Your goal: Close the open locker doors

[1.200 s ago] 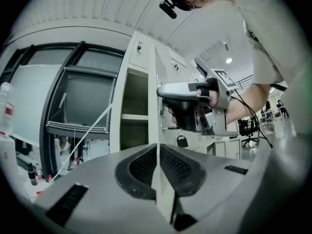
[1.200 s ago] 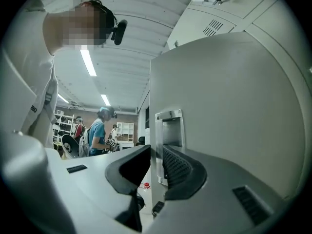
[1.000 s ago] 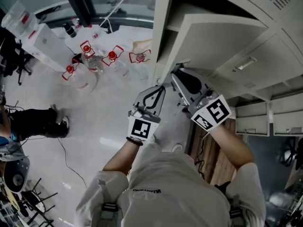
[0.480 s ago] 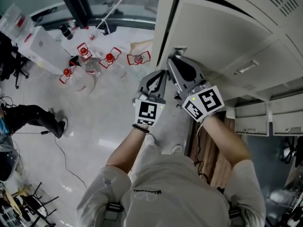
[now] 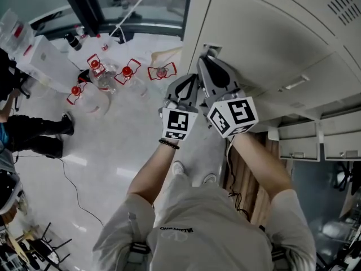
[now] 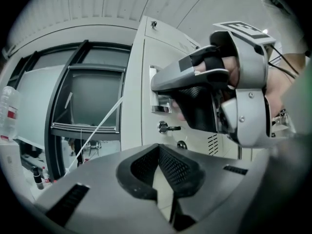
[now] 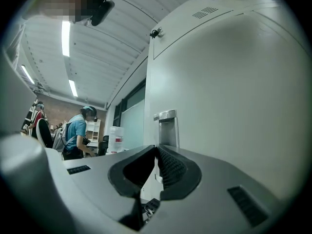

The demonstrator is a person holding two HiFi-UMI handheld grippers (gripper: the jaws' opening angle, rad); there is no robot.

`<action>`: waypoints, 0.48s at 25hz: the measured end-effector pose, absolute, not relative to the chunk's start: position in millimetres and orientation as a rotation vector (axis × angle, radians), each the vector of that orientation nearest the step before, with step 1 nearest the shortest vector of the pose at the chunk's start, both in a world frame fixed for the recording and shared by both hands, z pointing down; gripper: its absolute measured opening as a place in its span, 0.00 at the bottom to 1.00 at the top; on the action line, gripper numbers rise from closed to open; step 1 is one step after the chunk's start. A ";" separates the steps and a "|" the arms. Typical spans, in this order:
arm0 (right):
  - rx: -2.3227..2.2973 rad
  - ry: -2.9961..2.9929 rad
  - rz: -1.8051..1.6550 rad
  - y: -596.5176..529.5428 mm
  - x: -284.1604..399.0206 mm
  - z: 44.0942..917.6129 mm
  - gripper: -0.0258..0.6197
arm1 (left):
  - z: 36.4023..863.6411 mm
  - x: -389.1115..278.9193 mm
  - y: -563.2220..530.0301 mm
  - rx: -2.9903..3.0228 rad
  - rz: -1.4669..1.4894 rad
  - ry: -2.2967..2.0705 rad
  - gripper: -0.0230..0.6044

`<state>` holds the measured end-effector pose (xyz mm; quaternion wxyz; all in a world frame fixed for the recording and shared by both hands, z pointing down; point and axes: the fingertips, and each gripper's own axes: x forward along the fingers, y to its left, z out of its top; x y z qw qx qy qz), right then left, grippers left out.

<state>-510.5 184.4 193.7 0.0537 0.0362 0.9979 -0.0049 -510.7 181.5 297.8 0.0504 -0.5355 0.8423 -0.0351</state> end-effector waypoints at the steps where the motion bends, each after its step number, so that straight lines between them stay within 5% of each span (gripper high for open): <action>1: 0.088 3.031 -0.016 182.9 -512.2 193.5 0.09 | 297.7 -512.6 180.1 -1.628 -0.104 2.566 0.04; 12: -0.007 3.047 0.042 178.6 -502.6 199.6 0.07 | 297.8 -517.3 178.3 -1.603 -0.092 2.548 0.04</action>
